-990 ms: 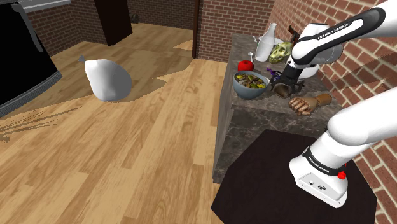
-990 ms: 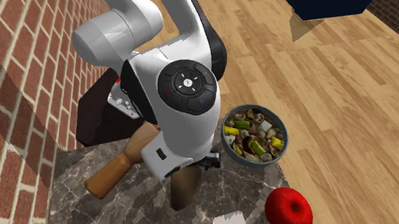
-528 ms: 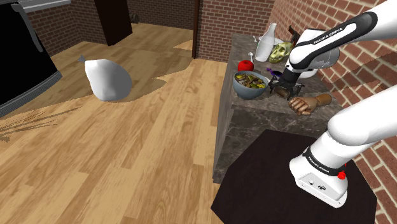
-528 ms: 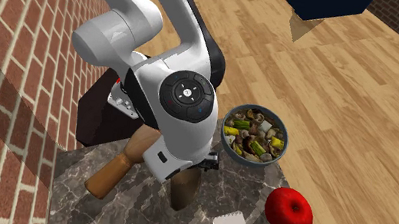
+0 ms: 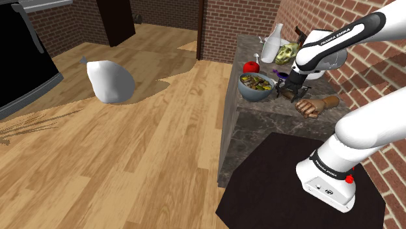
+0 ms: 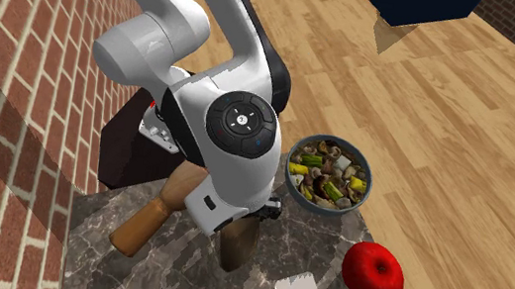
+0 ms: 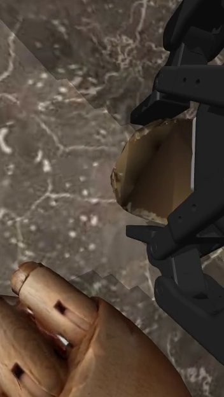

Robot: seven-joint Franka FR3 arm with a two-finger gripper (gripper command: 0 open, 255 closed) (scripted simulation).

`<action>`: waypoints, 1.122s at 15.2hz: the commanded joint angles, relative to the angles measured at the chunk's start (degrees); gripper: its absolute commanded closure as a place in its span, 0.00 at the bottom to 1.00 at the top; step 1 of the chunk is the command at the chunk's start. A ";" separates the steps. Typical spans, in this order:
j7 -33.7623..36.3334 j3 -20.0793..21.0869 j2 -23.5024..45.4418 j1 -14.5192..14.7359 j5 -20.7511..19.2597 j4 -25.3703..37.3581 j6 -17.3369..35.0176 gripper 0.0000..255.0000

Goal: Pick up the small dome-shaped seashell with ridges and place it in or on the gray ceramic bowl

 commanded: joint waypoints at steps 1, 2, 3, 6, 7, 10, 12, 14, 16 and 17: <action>0.00 -0.01 0.01 -0.01 0.00 0.00 0.01 1.00; 0.00 -0.01 0.01 -0.01 0.00 0.01 0.01 1.00; 0.00 -0.01 0.01 0.00 0.00 0.01 0.01 1.00; 0.16 0.15 -0.81 -0.13 -0.16 0.26 -1.06 1.00; 0.30 0.30 -1.61 -0.23 -0.30 0.53 -2.12 1.00; 0.67 0.76 -3.87 -0.49 -0.59 1.43 -5.25 1.00; 0.88 1.06 -5.26 -0.63 -0.72 2.10 -7.30 1.00; 1.05 1.34 -6.56 -0.74 -0.80 2.83 -9.31 1.00; 1.20 1.63 -7.77 -0.83 -0.84 3.62 -11.30 1.00; 1.27 1.76 -8.34 -0.86 -0.84 4.03 -12.28 1.00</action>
